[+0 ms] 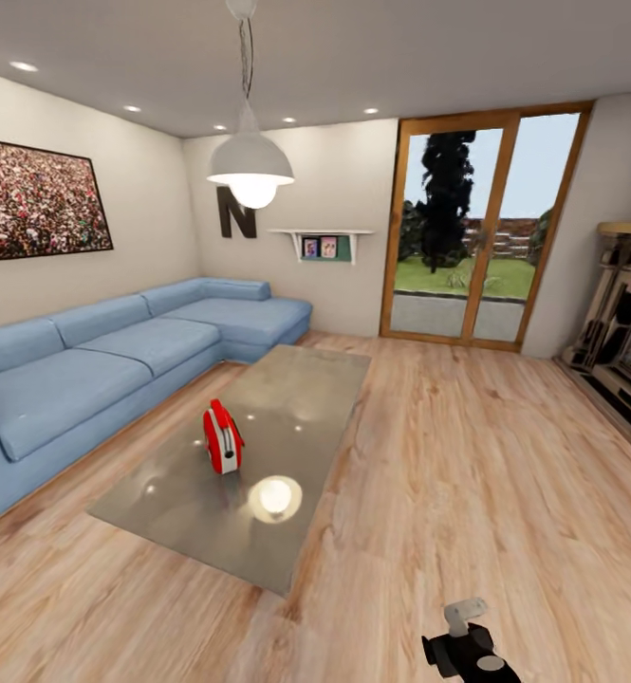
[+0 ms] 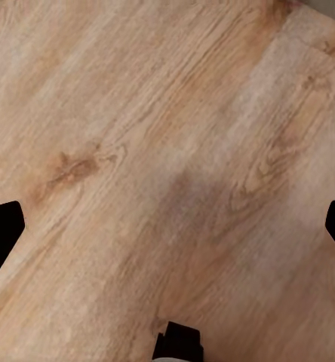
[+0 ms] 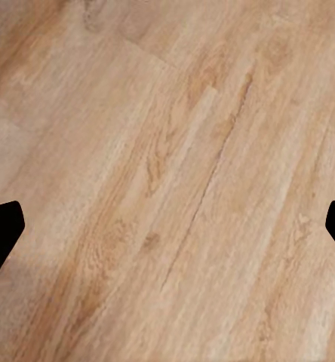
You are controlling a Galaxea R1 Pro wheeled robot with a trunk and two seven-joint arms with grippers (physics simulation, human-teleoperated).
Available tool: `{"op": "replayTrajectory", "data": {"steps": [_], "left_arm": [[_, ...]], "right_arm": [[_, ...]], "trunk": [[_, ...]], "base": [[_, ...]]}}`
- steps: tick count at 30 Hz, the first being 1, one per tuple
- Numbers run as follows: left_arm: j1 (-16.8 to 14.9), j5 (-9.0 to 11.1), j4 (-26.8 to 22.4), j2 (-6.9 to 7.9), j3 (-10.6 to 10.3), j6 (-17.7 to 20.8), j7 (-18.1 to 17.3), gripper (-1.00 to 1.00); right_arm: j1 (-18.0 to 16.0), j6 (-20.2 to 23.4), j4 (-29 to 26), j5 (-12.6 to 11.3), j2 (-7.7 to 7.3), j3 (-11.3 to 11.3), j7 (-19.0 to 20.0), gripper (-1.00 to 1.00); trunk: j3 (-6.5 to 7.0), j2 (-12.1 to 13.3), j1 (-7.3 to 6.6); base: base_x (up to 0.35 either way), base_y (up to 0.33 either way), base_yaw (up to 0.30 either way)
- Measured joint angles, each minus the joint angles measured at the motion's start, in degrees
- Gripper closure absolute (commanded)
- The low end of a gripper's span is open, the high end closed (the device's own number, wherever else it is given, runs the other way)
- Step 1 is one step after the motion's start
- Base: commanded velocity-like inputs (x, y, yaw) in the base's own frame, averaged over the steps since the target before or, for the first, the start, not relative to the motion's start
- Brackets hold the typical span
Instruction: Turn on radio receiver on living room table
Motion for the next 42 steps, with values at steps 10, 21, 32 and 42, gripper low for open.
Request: {"op": "replayTrajectory", "data": {"steps": [10,21,32,42], "left_arm": [[0.0,-0.17,0.0,0.0,0.0,-0.08,0.23,-1.0],[0.0,-0.24,0.03,0.0,0.0,-0.09,0.59,-1.0],[0.0,-0.35,0.08,0.0,0.0,-0.17,0.7,-1.0],[0.0,-0.27,0.08,0.0,0.0,-0.18,0.7,-1.0]], "right_arm": [[0.0,-0.04,0.02,0.01,0.0,0.08,-0.02,-1.0],[0.0,-0.04,0.02,0.01,0.0,0.05,-0.02,-1.0],[0.0,-0.12,0.02,0.01,0.0,-0.02,-0.1,-1.0],[0.0,-0.12,0.02,0.01,0.0,-0.01,-0.1,-1.0]], "trunk": [[0.0,0.0,0.0],[0.0,0.0,0.0],[0.0,0.0,0.0],[0.0,0.0,0.0]], "base": [[0.204,0.271,0.0],[0.205,0.261,0.0],[0.215,0.146,0.0],[0.228,0.178,0.0]]}}
